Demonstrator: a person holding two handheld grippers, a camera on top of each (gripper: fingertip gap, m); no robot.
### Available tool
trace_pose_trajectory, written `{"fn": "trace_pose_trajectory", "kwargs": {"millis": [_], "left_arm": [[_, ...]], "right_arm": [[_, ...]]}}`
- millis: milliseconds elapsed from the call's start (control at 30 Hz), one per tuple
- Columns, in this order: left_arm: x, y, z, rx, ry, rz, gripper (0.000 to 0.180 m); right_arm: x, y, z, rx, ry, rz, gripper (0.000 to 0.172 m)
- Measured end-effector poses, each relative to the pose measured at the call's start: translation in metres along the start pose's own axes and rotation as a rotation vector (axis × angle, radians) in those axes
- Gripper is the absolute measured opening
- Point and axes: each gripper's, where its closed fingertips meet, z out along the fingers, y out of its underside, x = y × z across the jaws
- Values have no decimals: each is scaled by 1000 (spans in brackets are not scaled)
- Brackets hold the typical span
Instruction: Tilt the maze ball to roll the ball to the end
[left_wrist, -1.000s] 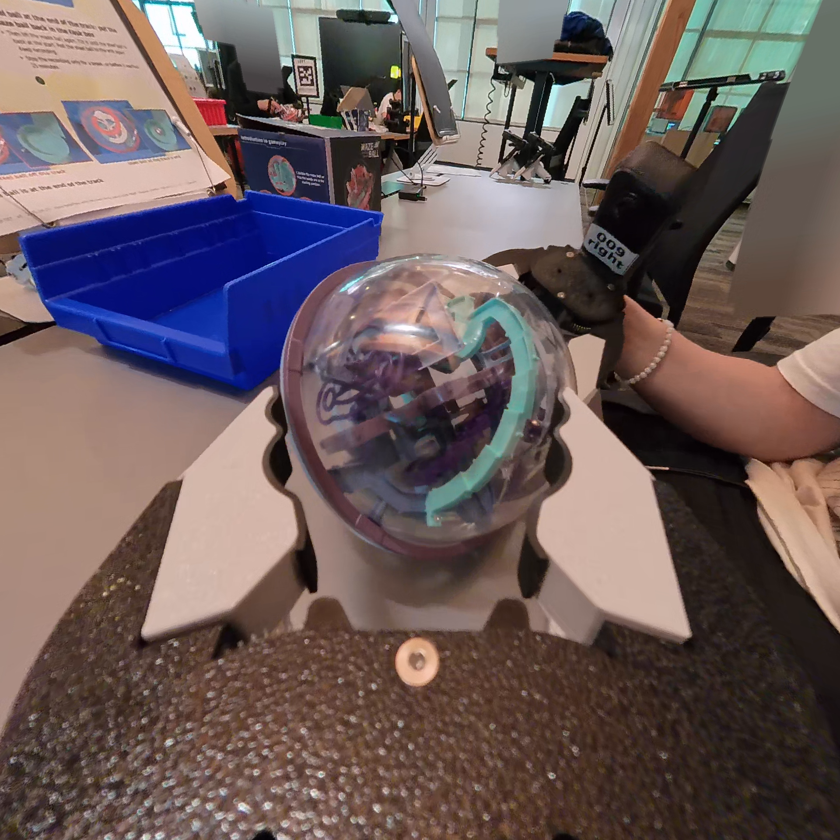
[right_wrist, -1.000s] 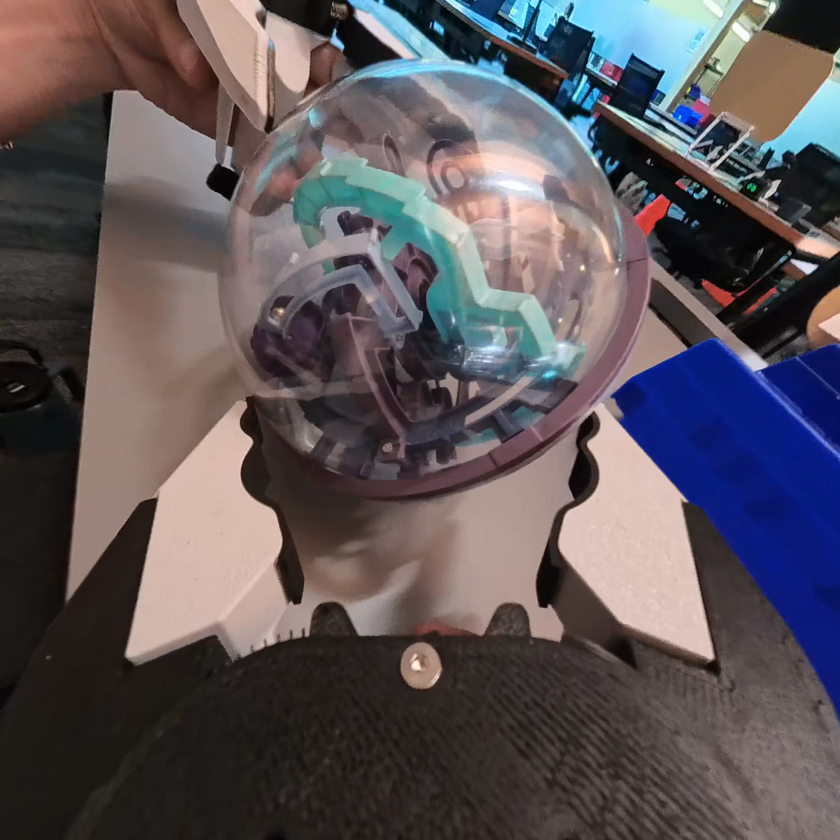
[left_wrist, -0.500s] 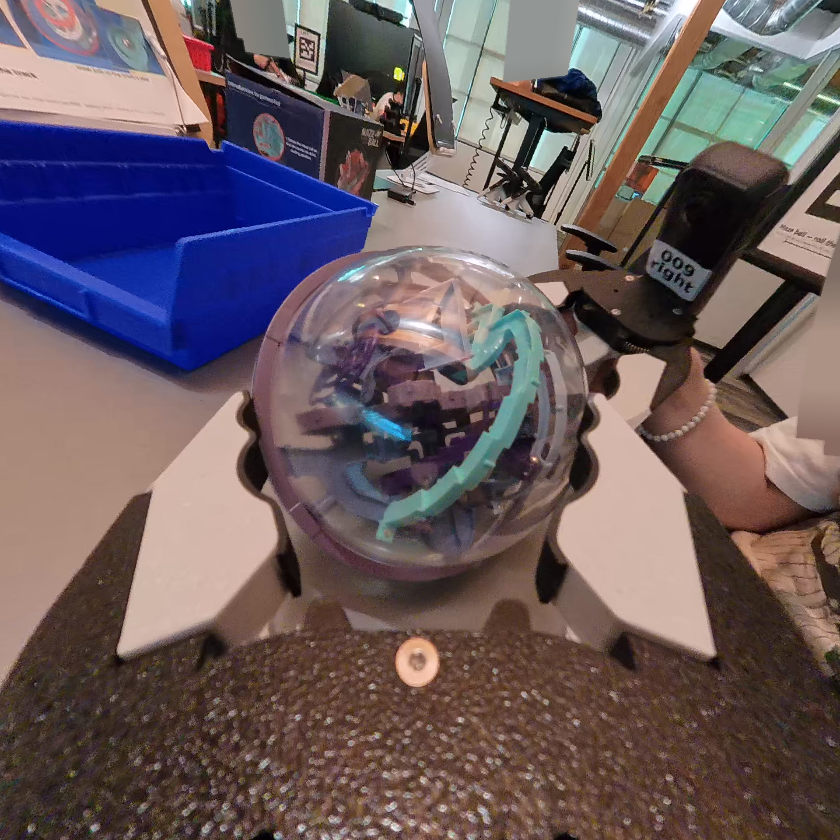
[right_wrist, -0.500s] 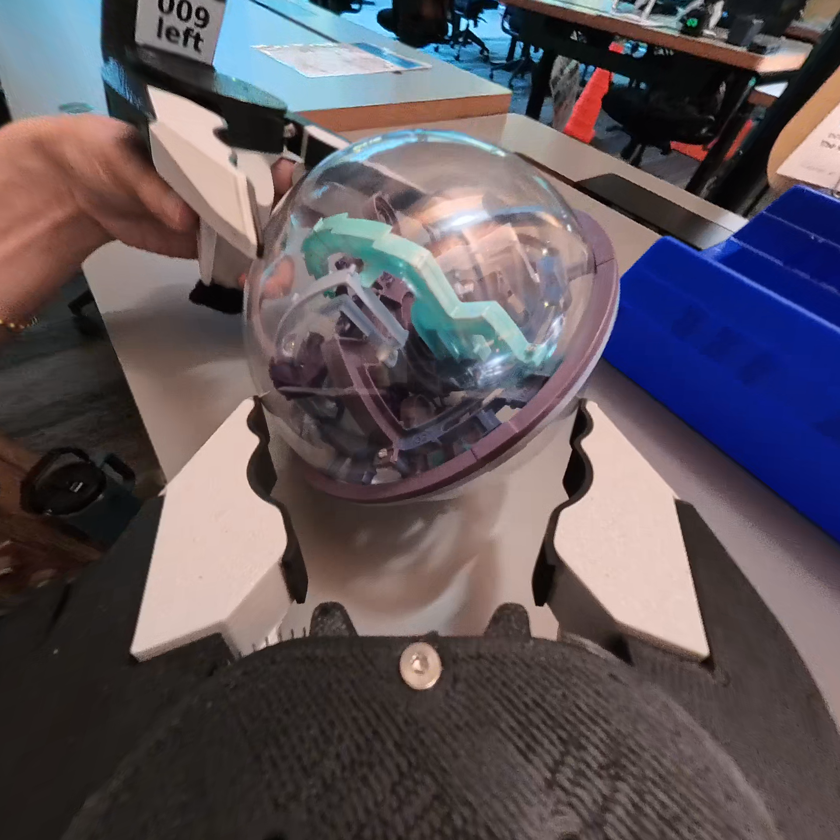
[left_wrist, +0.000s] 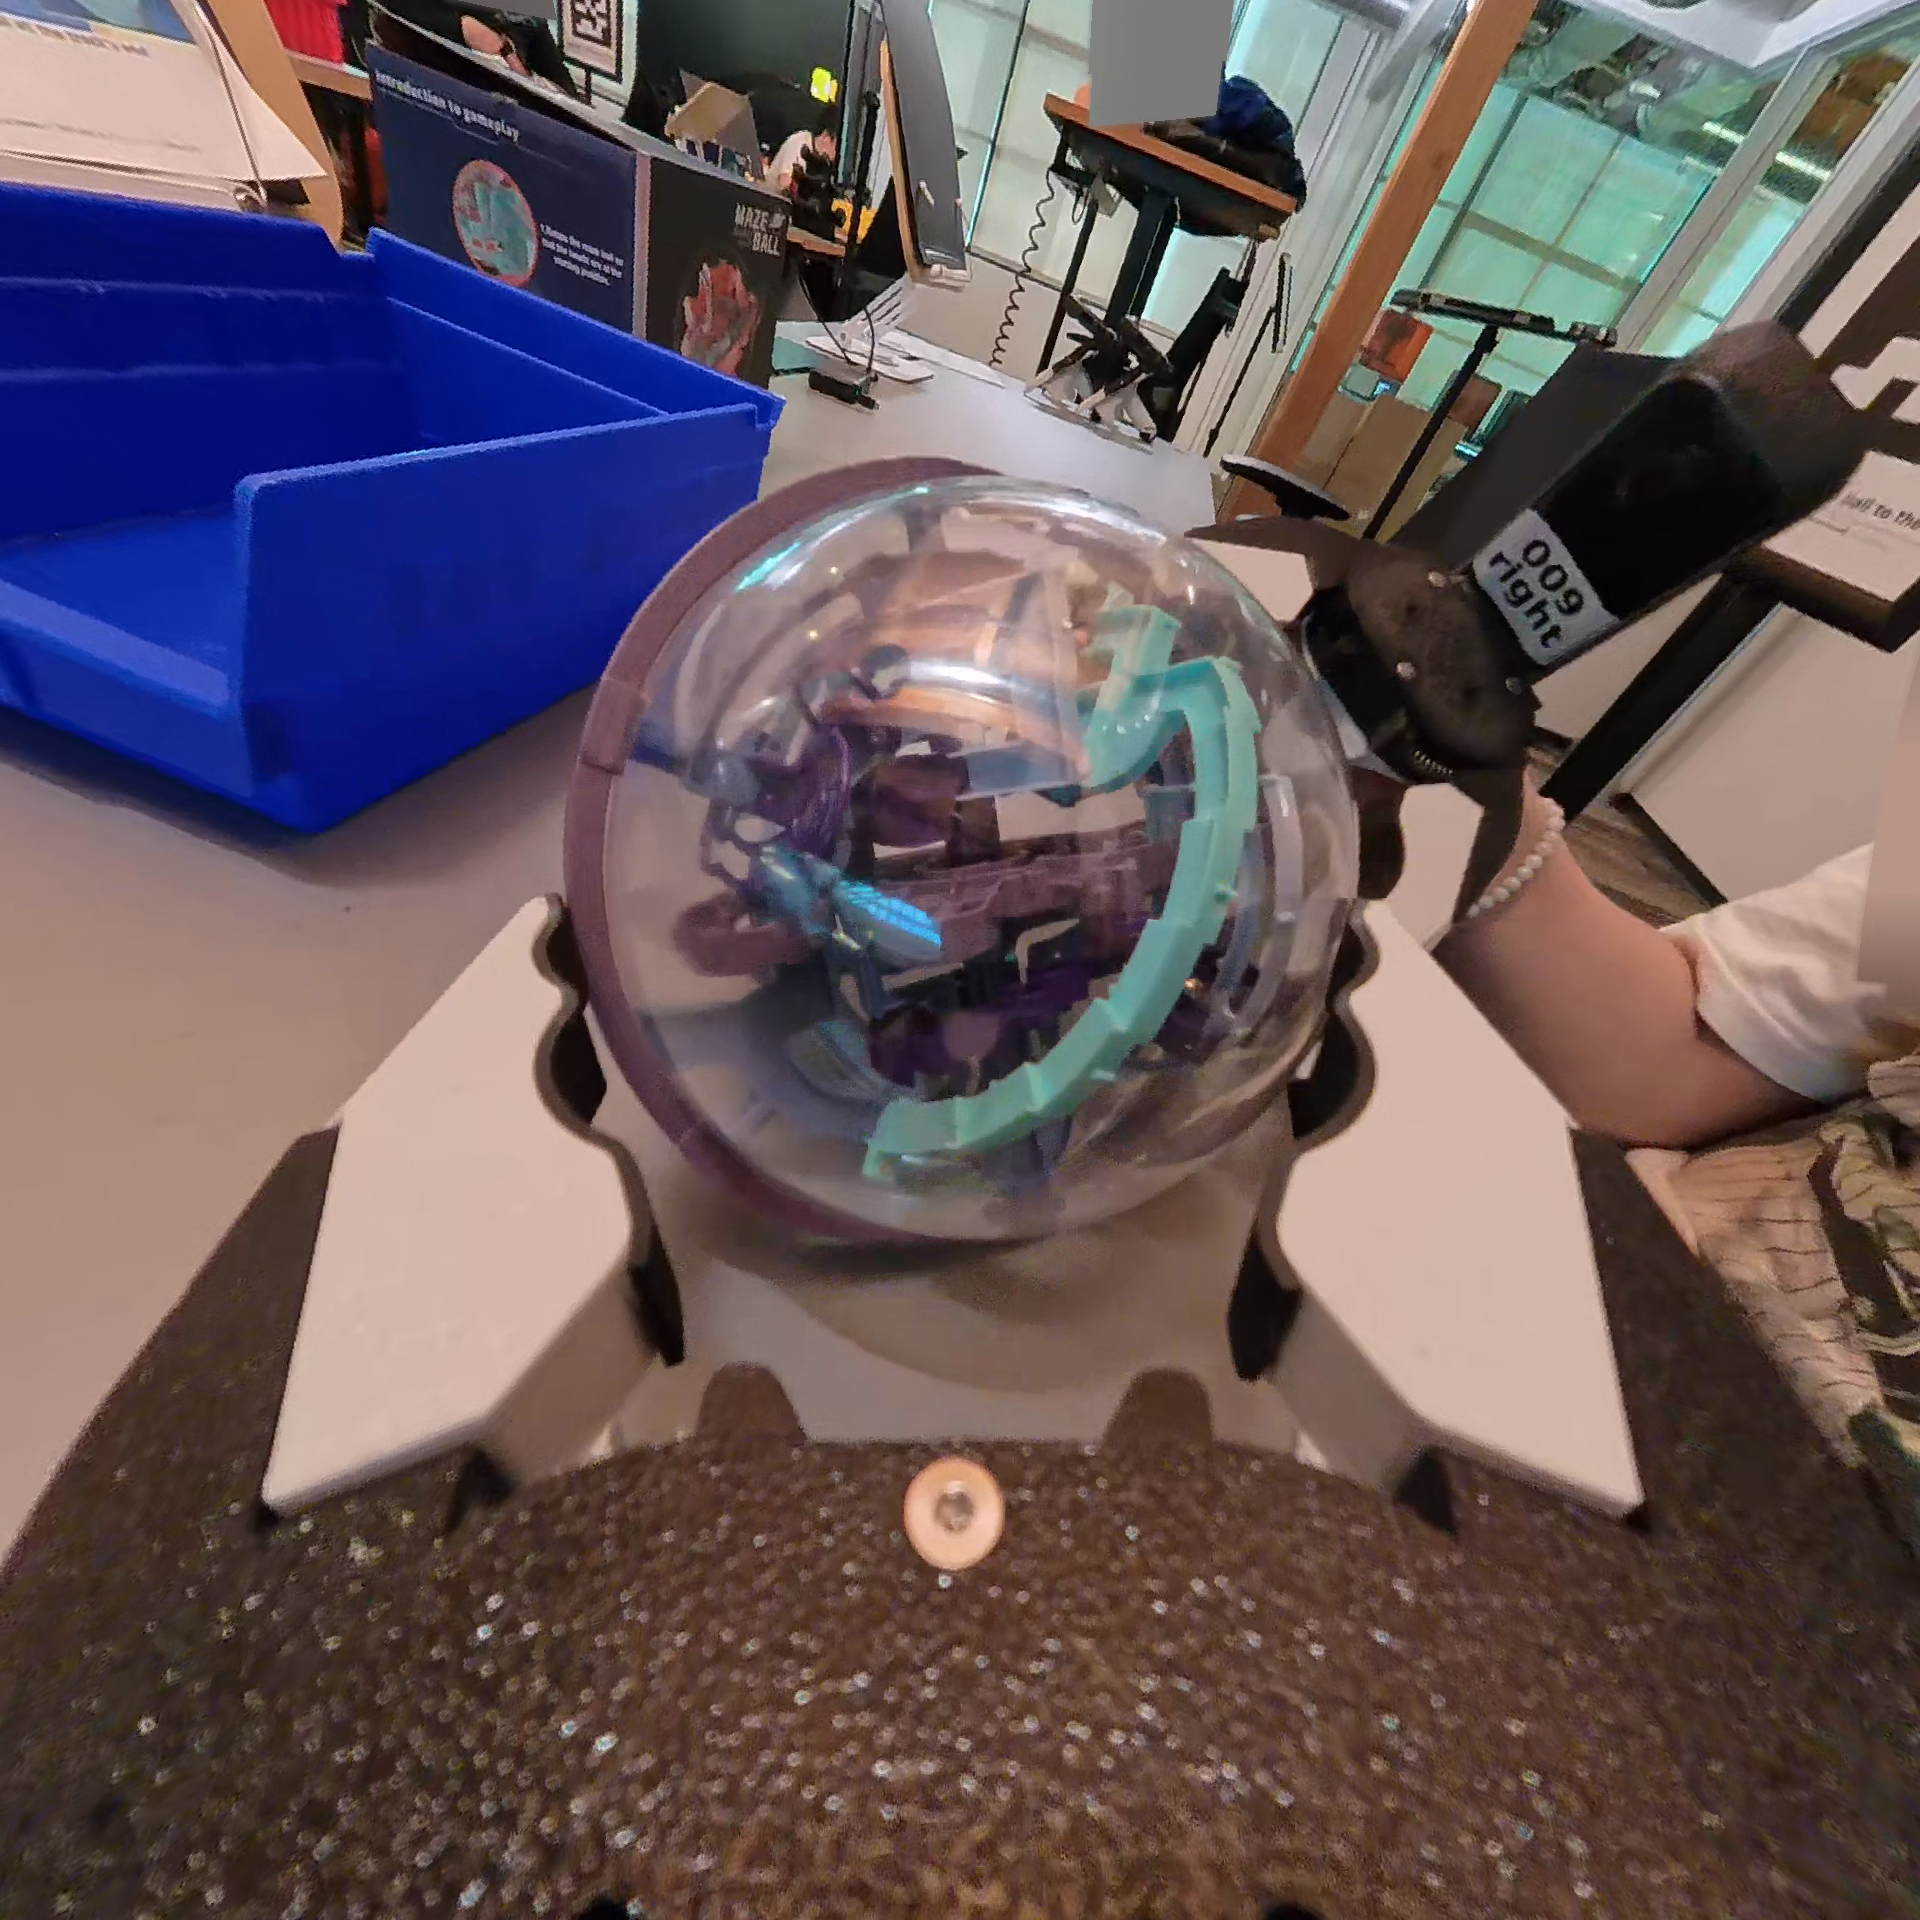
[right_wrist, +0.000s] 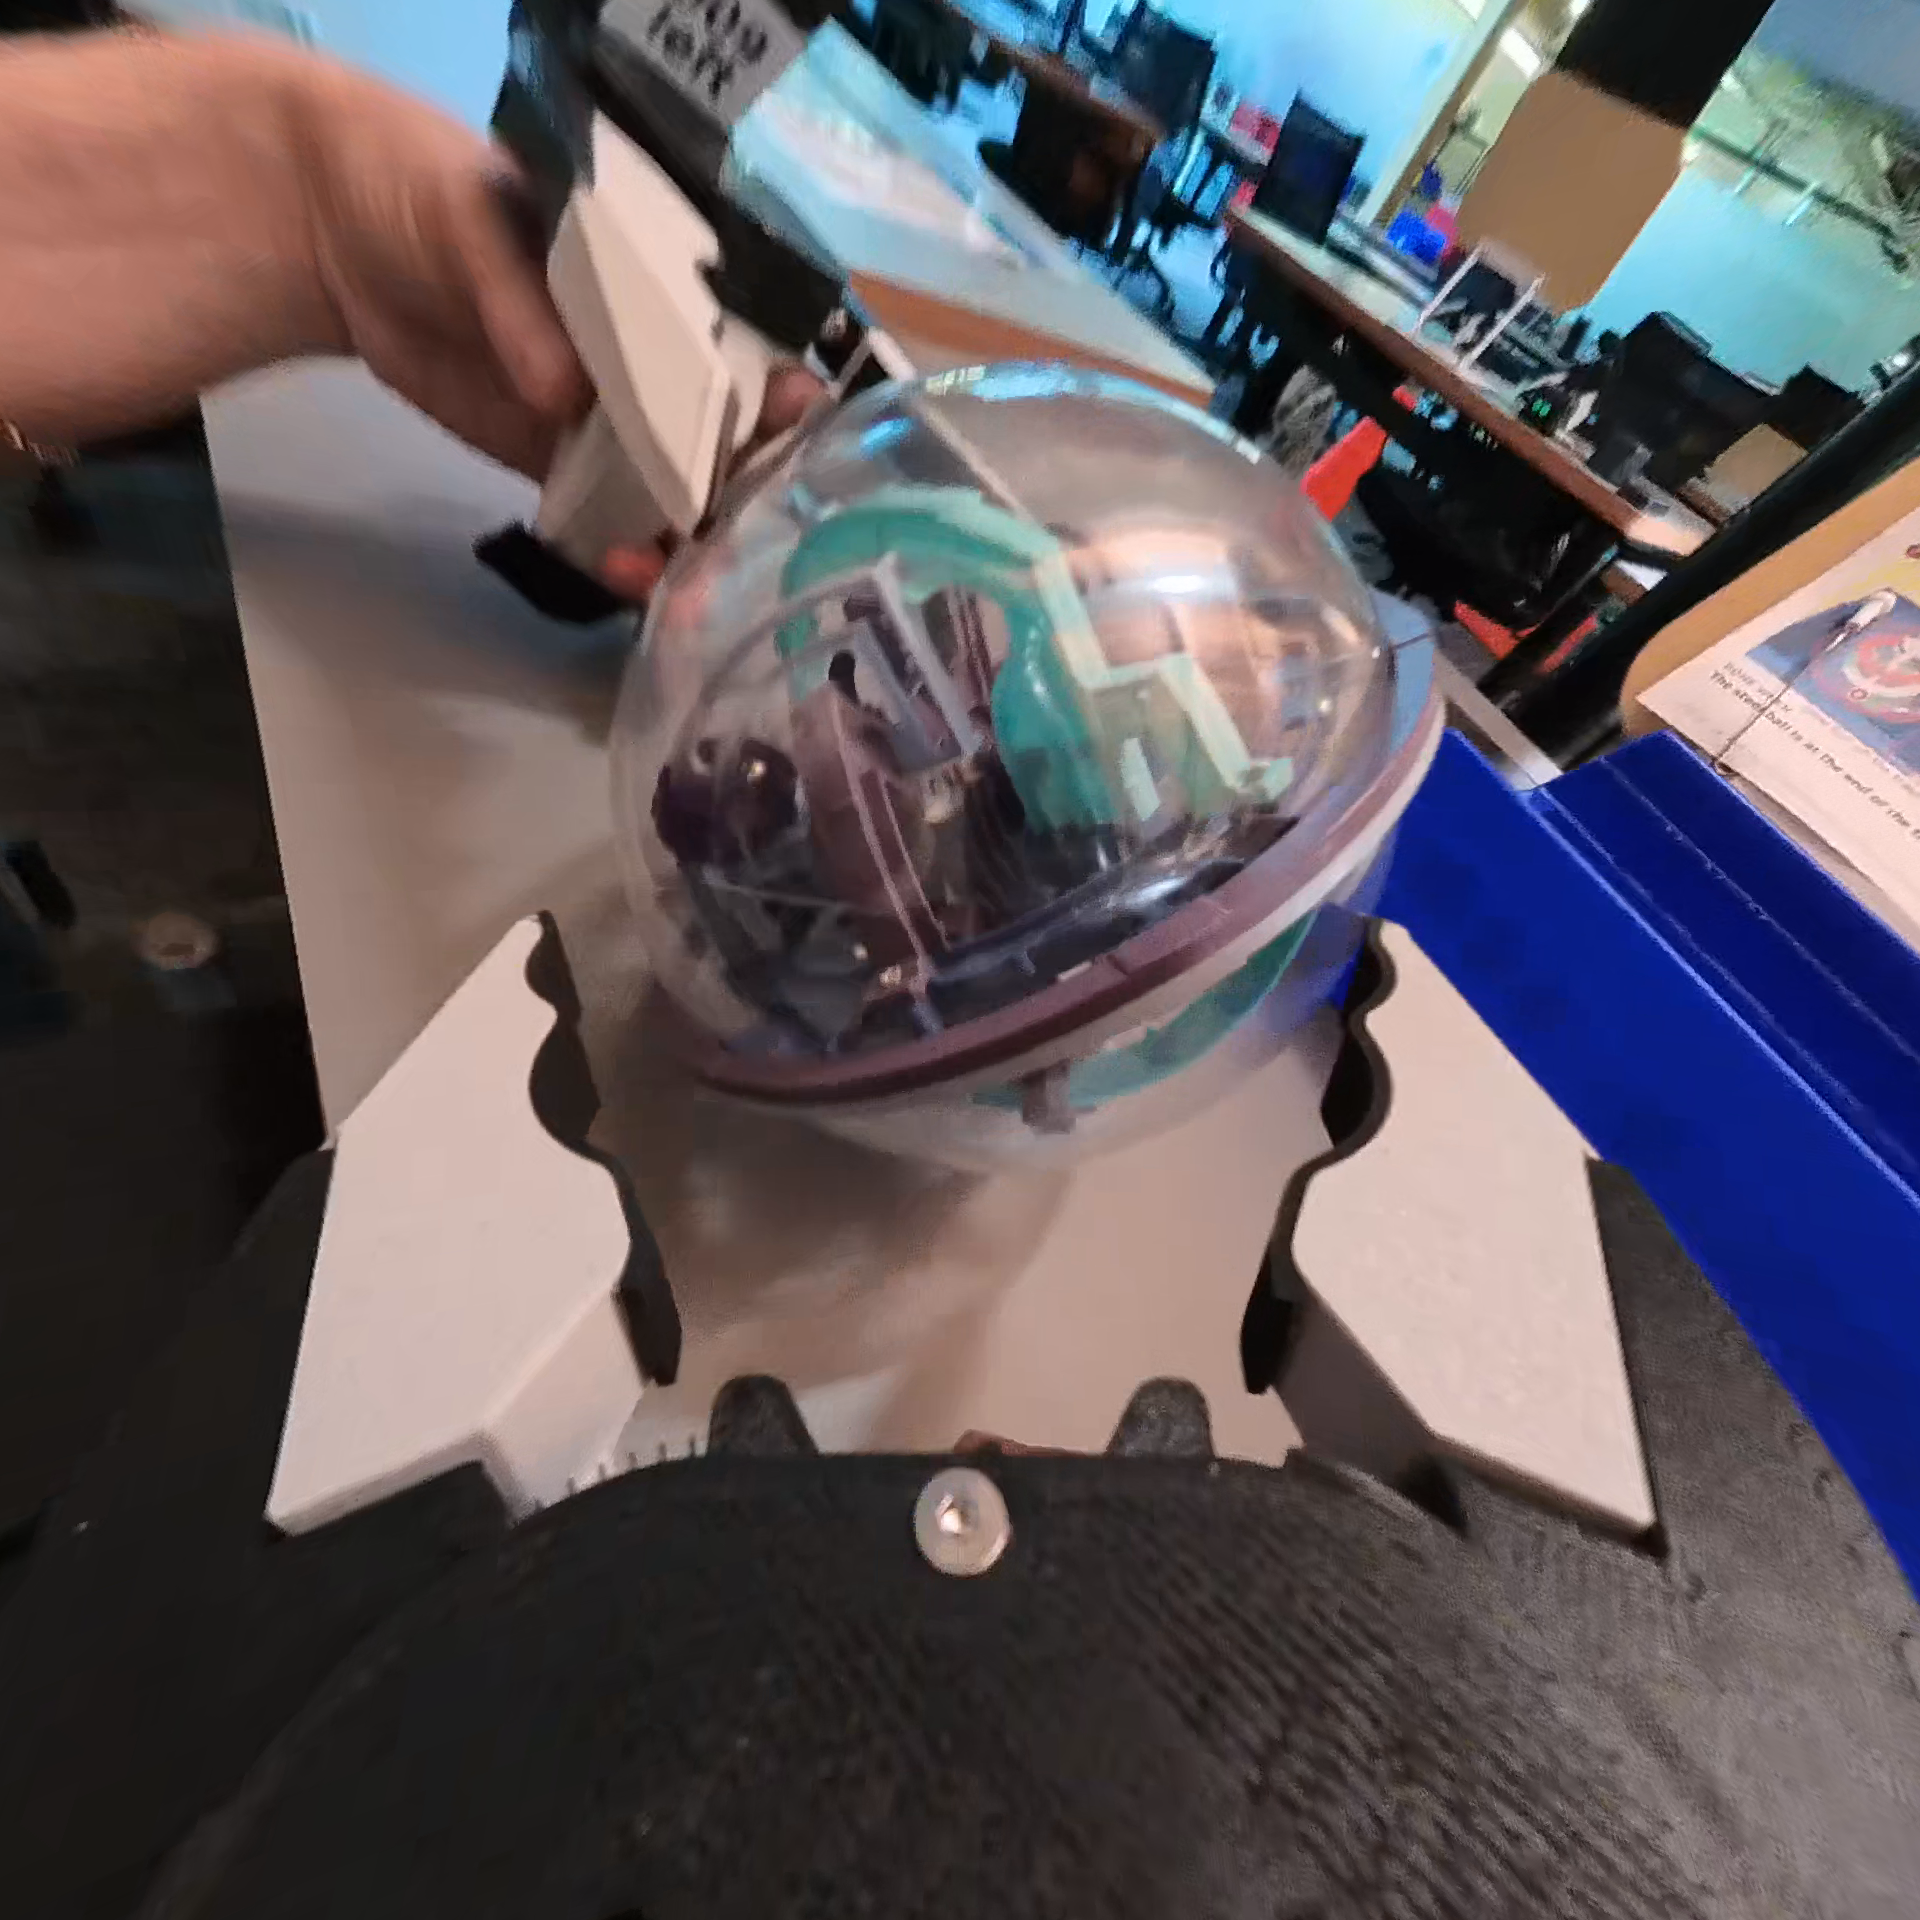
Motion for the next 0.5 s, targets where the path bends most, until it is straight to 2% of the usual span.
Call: {"fn": "trace_pose_trajectory", "kwargs": {"millis": [267, 500], "left_arm": [[-2, -1, 4, 1, -7, -15, 136], [-3, -11, 4, 24, -38, -2, 136]], "right_arm": [[9, 1, 1, 15, 41, 31, 134], [5, 19, 0, -82, 17, 12, 129]]}}
